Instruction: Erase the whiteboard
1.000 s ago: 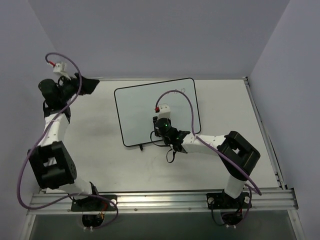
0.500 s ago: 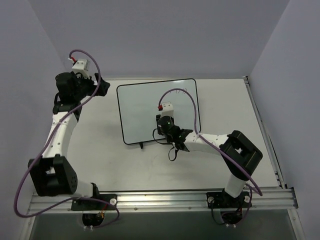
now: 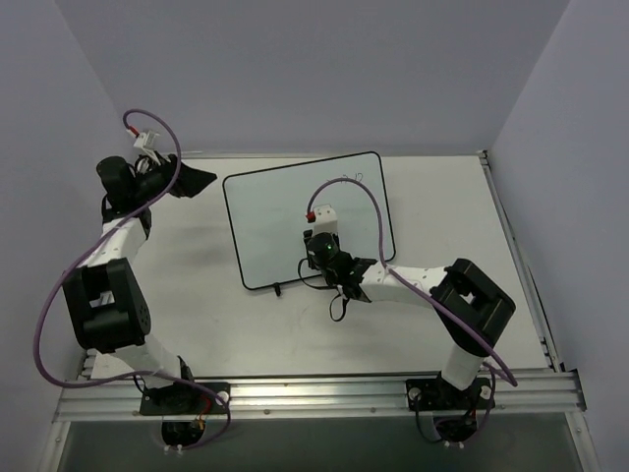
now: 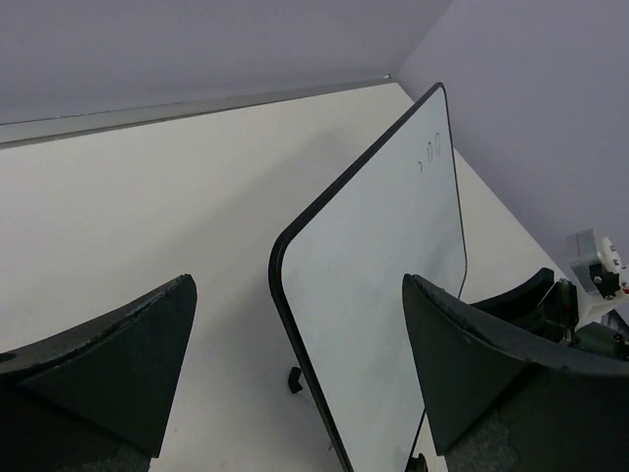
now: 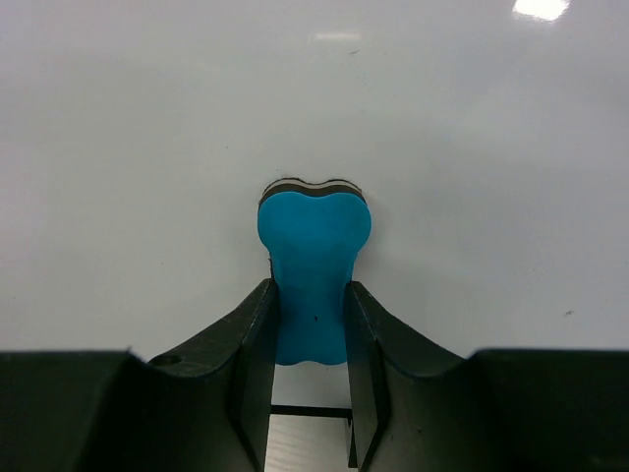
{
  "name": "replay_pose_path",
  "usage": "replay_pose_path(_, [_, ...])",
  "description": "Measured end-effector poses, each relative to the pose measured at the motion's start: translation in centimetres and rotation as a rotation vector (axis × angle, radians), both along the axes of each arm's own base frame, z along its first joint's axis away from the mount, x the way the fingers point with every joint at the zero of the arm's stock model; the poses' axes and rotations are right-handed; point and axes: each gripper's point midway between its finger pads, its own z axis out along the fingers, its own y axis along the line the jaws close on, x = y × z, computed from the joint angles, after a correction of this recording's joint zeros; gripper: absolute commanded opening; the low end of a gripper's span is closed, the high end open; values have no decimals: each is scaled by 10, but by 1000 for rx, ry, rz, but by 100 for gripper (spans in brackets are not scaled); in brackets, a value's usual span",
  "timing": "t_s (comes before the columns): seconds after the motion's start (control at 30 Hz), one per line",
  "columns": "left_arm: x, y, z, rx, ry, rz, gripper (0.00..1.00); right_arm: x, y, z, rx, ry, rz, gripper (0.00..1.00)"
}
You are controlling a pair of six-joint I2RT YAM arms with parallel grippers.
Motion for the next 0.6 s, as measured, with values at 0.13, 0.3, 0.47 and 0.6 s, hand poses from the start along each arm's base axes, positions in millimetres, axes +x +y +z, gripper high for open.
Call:
replay_pose_path(0.13, [8,2,-22,-64,48,-47,94,-2,0,-1,-14,-1,6,0])
replay_pose_path(0.3, [15,-3,-54,-127,132,-92,94,-4,1,-1,-23,-2,12,0])
replay_pose_path(0.47, [18,-11,-65,-201,163,-145,95,-4,1,-2,-29,-2,14,0])
replay_pose_path(0.6, [16,-20,-63,-226,157,-188,95,-4,1,-2,-33,-2,15,0])
